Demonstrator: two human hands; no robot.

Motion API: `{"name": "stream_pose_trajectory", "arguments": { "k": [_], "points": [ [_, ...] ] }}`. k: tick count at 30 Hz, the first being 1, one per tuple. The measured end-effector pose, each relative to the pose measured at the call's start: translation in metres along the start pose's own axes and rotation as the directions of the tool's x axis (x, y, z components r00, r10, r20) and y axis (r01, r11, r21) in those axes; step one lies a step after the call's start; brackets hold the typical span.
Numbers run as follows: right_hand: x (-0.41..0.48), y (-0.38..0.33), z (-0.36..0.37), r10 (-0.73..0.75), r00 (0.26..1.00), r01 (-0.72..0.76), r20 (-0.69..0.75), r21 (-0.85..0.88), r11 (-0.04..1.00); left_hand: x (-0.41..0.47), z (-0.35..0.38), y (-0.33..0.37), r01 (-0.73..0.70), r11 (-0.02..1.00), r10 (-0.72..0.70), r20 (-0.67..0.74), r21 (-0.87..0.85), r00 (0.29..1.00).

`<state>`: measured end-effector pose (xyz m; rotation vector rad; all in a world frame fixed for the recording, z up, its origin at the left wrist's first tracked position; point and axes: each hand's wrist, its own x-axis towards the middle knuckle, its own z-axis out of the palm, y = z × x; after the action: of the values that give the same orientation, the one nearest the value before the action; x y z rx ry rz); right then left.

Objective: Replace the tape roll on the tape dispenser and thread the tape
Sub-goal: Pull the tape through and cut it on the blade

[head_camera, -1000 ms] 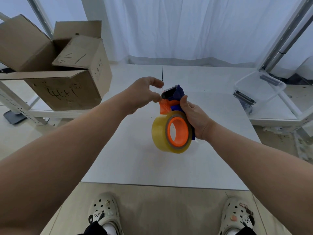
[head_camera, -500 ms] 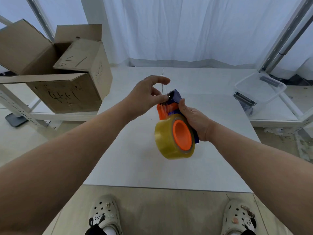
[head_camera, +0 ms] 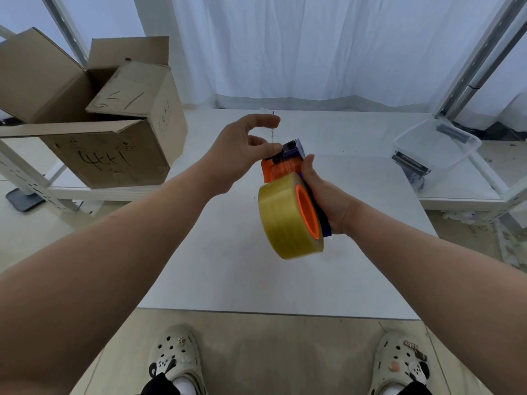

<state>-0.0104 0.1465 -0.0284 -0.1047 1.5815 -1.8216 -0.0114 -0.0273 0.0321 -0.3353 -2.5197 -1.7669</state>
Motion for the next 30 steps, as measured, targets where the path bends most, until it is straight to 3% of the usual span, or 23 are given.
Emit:
{"name": "stream_pose_trajectory", "arguments": {
  "k": [6,9,12,15,18,23,30],
  "points": [
    [-0.005,-0.003,-0.003,-0.018,1.0,0.016,-0.024,-0.106,0.994,-0.001,-0.003,0.0,0.031,0.999,-0.031,-0.012,-0.018,0.999],
    [-0.007,-0.009,0.003,-0.06,0.995,0.057,-0.082,-0.038,0.998,-0.002,-0.001,0.004,-0.03,0.994,0.033,-0.029,0.105,0.999],
    [-0.007,-0.013,0.004,-0.143,0.981,0.154,-0.129,0.085,0.984,-0.005,0.009,0.009,-0.156,0.951,0.148,0.049,0.266,0.988],
    [-0.005,-0.012,0.003,-0.2,0.971,0.211,-0.135,0.073,0.975,-0.005,0.015,0.009,-0.217,0.913,0.199,0.087,0.344,0.976],
    [-0.001,-0.01,0.004,-0.238,0.96,0.252,-0.147,0.084,0.964,-0.004,0.013,0.012,-0.2,0.932,0.193,0.056,0.302,0.98],
    [0.006,-0.006,0.001,-0.283,0.953,0.287,-0.109,0.02,0.958,-0.005,0.009,0.012,-0.057,0.996,0.051,0.093,0.072,0.994],
    [-0.001,-0.008,-0.001,-0.229,0.973,0.229,-0.038,-0.003,0.973,-0.005,0.005,0.012,-0.041,0.996,0.024,0.213,0.078,0.977]
  ]
}}
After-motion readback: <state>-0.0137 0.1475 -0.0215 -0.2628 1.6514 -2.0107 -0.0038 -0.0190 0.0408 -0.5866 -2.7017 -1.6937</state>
